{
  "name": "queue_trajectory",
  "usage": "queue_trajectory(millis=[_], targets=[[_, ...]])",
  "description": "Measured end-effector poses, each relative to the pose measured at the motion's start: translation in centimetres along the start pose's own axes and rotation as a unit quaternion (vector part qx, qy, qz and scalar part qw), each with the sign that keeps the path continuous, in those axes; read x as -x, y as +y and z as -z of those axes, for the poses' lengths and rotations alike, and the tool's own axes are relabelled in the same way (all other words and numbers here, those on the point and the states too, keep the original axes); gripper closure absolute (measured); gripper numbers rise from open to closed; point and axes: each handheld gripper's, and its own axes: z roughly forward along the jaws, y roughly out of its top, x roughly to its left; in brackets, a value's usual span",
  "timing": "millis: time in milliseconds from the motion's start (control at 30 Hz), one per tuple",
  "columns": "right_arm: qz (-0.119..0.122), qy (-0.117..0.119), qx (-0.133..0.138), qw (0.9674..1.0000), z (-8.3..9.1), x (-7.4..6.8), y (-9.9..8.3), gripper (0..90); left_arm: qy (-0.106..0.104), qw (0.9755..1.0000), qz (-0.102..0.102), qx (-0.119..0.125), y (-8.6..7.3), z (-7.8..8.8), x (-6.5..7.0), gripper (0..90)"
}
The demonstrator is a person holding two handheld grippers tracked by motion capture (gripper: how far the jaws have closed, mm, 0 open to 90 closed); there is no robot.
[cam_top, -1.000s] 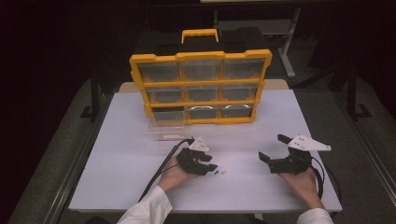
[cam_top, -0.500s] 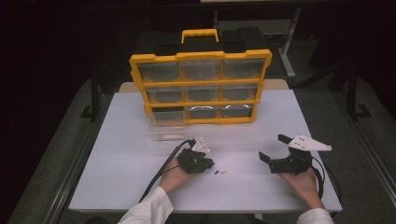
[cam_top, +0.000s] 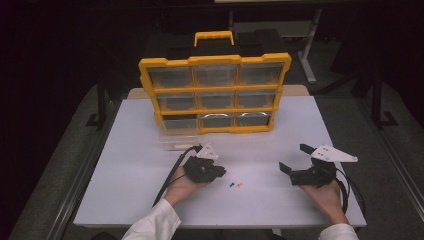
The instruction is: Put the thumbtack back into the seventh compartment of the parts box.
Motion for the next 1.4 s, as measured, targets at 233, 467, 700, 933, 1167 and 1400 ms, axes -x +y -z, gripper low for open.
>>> queue_trajectory(millis=[233,467,700,933,1167,1400], targets=[[0.0,-0.001,0.0,1.0,0.0,0.0,0.0,0.0,0.001,1.0,0.004,0.005,0.2,1.0,-0.2,82.6],[0.0,0.0,-0.003,1.0,0.0,0.0,0.0,0.0,0.008,0.9998,0.003,0.016,0.9,2.3,-0.5,82.6],[0.0,0.001,-0.003,1.0,0.0,0.0,0.0,0.0,0.014,0.9992,0.011,0.035,1.3,3.6,-1.1,82.7],[-0.001,-0.002,-0.003,1.0,0.0,0.0,0.0,0.0,0.014,0.9985,0.014,0.051,1.7,5.2,-1.4,82.7],[0.0,-0.002,-0.004,1.0,0.0,0.1,-0.1,0.0,0.031,0.9974,0.017,0.062,1.9,6.8,-2.1,82.7],[-0.001,-0.001,-0.004,1.0,-0.1,0.1,-0.1,0.0,0.047,0.9959,0.025,0.072,1.9,8.1,-3.2,82.7]])
